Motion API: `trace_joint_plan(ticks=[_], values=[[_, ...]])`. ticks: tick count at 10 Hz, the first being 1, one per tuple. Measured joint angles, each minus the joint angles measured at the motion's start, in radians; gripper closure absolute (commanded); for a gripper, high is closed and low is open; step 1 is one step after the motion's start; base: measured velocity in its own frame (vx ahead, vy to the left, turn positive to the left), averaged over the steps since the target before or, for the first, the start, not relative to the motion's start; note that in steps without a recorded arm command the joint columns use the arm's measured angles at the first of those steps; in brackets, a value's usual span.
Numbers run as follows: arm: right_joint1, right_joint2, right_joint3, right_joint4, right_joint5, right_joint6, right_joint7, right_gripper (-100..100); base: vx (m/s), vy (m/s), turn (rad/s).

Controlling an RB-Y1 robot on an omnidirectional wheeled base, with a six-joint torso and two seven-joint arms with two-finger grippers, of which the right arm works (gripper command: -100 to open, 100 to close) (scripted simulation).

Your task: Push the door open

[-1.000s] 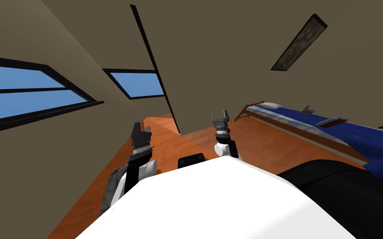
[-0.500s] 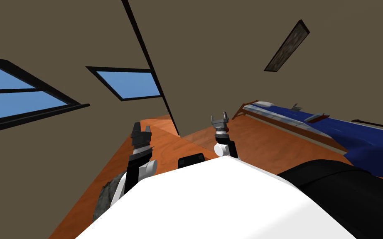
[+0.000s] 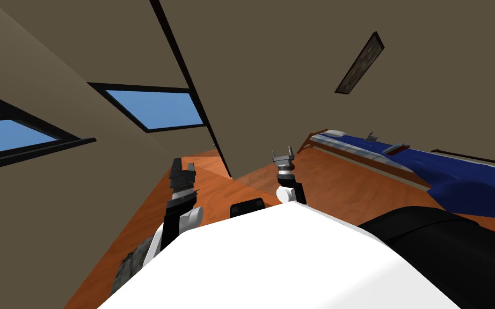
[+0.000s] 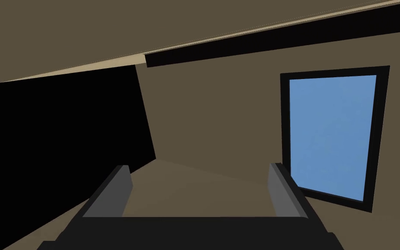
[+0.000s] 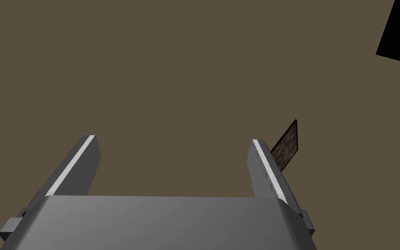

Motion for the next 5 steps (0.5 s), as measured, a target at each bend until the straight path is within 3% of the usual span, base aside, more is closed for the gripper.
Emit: trace_joint_plan(ticks=[5], values=[[0.001, -0.006, 0.021, 0.018, -0.089, -0.006, -0.019, -100, 0.068, 0.076, -0.085]])
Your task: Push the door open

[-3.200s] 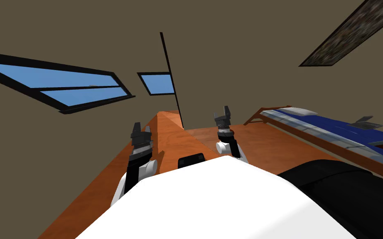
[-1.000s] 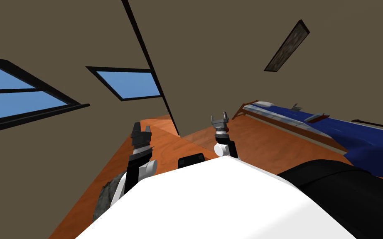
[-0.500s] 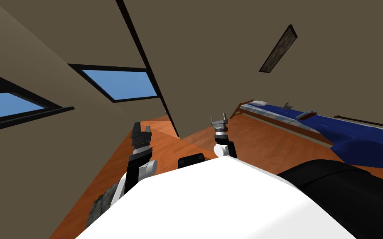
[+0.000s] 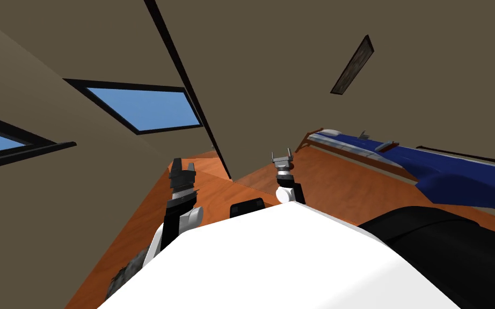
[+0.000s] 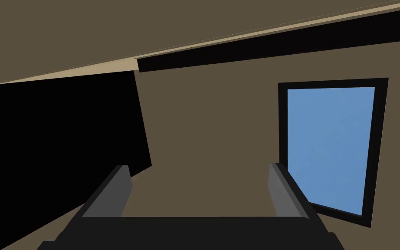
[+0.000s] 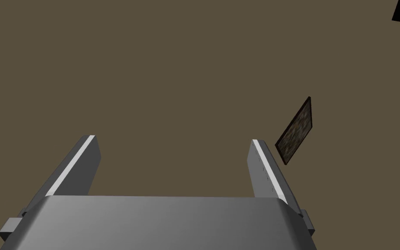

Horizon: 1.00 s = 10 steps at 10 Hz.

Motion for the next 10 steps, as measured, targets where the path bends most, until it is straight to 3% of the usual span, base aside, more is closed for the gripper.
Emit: trace_joint_plan(ticks=[10], values=[[0.009, -0.021, 0.043, 0.041, -0.177, -0.025, -0.046, -100, 0.062, 0.084, -0.087]])
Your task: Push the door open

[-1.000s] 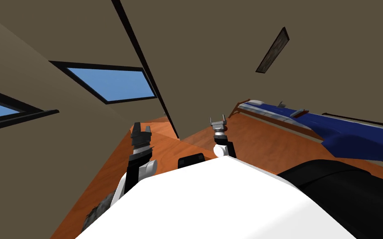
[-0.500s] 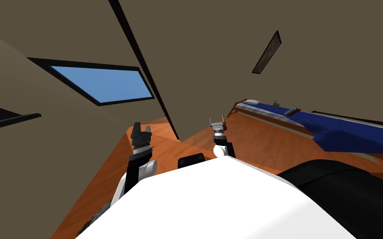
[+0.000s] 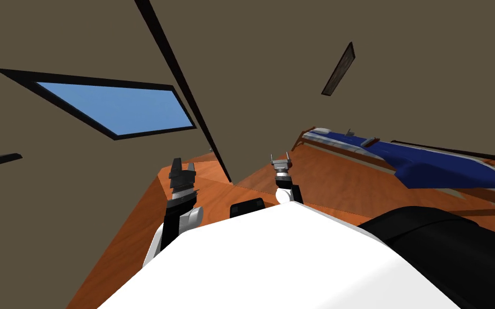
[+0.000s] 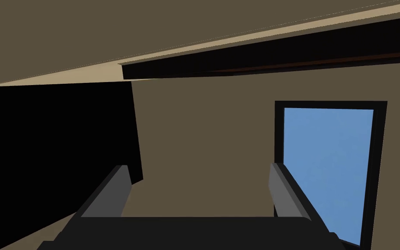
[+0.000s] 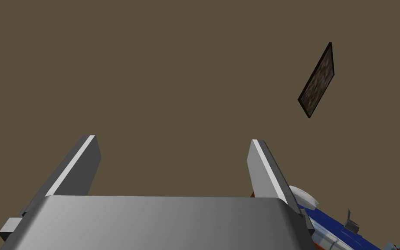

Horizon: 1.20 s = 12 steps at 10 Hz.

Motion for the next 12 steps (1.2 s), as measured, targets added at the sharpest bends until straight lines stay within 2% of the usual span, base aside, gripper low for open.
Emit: trace_joint_plan(ticks=[9, 12], values=[[0.009, -0.023, 0.04, 0.039, -0.172, -0.024, -0.047, -100, 0.059, 0.094, -0.087], [0.011, -0.024, 0.057, 0.051, -0.233, -0.029, -0.058, -100, 0.049, 0.104, -0.092]])
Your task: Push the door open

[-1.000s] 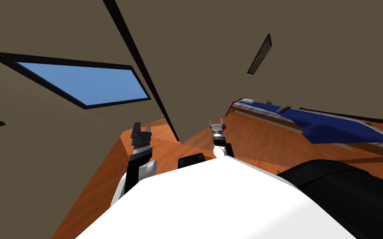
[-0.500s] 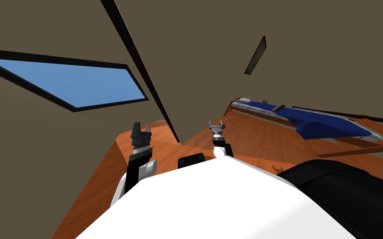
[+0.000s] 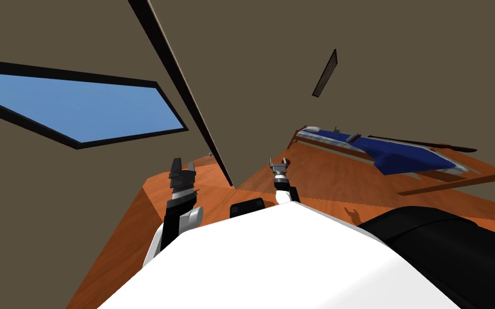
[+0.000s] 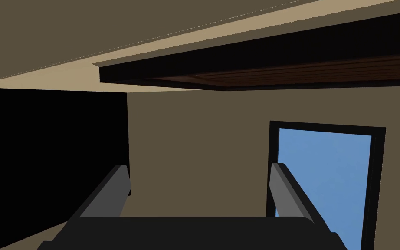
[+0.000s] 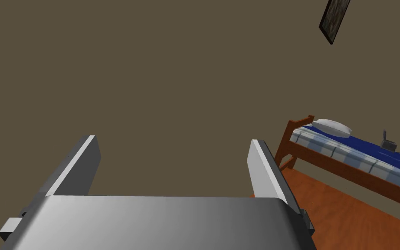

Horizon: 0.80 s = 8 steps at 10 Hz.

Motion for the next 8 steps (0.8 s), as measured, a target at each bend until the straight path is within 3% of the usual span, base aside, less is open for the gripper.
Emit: trace_joint_plan(ticks=[8], values=[[0.008, -0.017, 0.04, 0.036, -0.163, -0.022, -0.042, -100, 0.043, 0.105, -0.088]])
